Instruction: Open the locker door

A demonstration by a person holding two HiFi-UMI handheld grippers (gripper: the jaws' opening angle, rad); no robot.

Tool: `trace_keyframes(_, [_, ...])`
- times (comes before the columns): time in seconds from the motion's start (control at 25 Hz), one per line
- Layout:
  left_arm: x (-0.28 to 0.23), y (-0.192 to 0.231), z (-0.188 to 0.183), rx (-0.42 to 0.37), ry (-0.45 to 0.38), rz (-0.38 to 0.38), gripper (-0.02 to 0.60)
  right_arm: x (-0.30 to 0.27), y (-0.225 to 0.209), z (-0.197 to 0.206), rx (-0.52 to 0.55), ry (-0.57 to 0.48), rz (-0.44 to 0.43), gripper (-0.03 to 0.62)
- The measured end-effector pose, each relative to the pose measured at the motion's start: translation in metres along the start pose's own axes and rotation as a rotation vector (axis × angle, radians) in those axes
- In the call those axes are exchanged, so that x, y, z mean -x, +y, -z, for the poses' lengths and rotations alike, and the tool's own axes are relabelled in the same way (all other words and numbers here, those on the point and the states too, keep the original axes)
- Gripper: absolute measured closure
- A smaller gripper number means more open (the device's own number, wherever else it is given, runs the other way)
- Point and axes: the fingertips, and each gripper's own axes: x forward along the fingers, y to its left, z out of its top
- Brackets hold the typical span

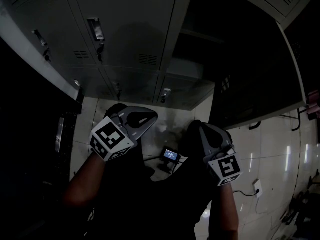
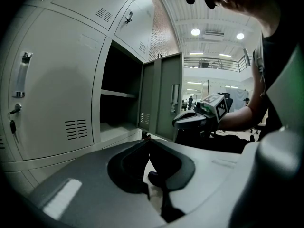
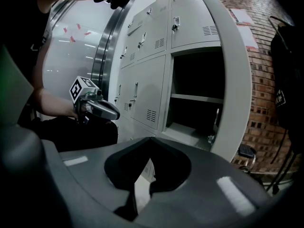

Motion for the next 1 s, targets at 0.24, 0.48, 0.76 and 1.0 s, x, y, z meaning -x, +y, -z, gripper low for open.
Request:
trace_keyframes(0.24, [0.0002,-0.0002,0.0002,0.0,0.0,-0.001,0.569,0.0001,0.0007,-0.0015,0.009,-0.006,0.003,0.592])
trace_keyframes(0.48, [0.0001,0.0001,0.0002,0.0,0.0,0.0,0.569,0.0,0.0031,-0.0022,0.039,-0.006,0.008,0.594])
trace_keyframes(0.76, [0.0002,-0.0001,-0.0001,0.0,-0.001,0.0,0.569,-0.0002,0.0035,-0.0018,0.033,-0.004,0.003,0.594])
trace_keyframes(1.0, [0.0004,0.0001,0.0008,0.001,0.0,-0.001,0.569,-0.0004,0.0037,-0.0018,0.032,-0.007,0.002,0.594])
